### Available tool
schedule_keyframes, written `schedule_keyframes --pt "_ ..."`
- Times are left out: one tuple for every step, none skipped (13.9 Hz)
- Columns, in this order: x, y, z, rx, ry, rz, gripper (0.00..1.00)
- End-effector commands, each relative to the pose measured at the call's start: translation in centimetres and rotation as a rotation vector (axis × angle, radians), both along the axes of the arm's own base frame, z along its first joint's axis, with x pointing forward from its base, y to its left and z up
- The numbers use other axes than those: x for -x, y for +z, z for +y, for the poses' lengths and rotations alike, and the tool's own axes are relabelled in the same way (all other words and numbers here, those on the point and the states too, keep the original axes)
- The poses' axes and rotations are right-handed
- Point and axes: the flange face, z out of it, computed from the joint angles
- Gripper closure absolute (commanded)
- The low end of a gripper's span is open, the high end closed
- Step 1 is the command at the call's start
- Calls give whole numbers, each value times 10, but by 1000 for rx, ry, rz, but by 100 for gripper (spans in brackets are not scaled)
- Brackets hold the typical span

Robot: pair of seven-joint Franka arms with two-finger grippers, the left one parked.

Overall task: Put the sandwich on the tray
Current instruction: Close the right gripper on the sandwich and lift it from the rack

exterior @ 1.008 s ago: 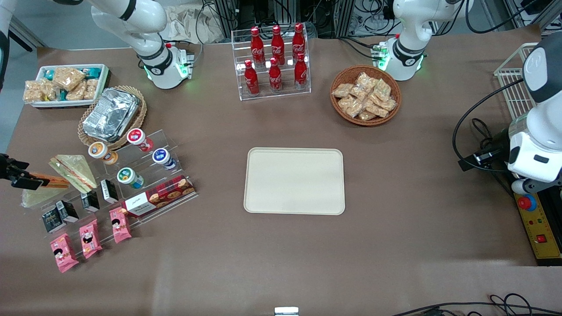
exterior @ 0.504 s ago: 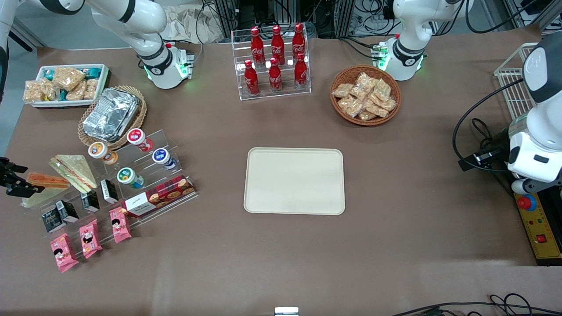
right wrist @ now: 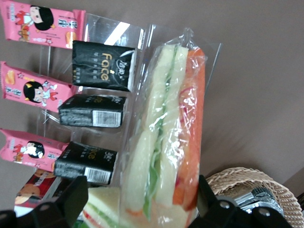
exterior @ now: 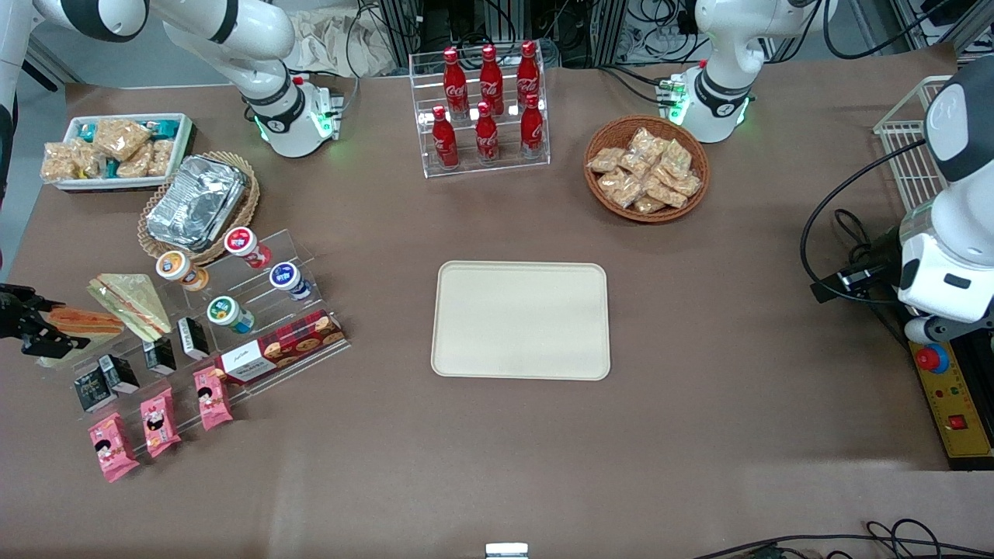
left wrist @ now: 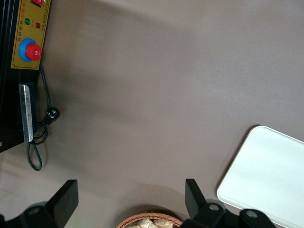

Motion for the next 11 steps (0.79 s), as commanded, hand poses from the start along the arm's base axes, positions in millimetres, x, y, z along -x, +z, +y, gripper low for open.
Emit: schedule_keyframes --pt "-6 -3 -8 -3 -26 -29 1" --pt "-7 -1 -10 8 -24 -42 1" --pt "-7 -2 -10 12 -22 -42 1" --pt "-6 -2 -12 16 -24 -41 1" --pt "-7 -2 -12 22 -25 -45 2" --pt "-8 -1 -14 27 -30 -60 4" --pt "-6 -1 -19 30 -38 -63 9" --pt "-5 -3 -23 31 -40 -61 20" --pt "-4 -4 -24 30 -36 -60 29" --pt "-3 -5 -27 30 -40 -59 32" --pt "0 -4 -32 31 -44 -60 45"
